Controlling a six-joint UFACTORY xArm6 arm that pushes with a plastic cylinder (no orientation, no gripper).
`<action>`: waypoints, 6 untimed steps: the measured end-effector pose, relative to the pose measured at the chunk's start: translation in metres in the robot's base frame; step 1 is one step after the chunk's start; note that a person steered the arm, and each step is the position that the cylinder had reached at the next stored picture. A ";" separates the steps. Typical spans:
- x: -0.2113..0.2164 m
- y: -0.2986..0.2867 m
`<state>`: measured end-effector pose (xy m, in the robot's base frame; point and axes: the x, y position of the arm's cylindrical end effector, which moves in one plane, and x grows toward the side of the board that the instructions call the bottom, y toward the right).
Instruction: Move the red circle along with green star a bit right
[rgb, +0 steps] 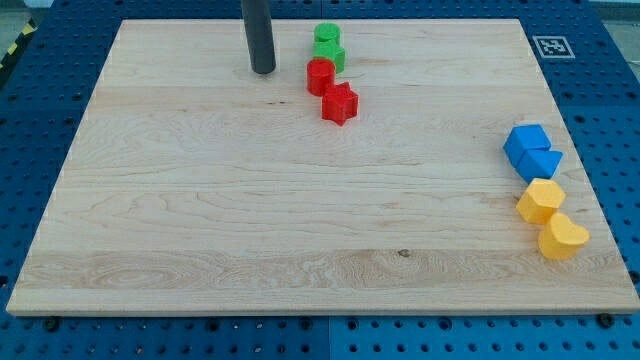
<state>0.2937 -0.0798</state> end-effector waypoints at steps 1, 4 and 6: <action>0.000 0.004; 0.008 0.042; 0.009 0.060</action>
<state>0.3026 -0.0194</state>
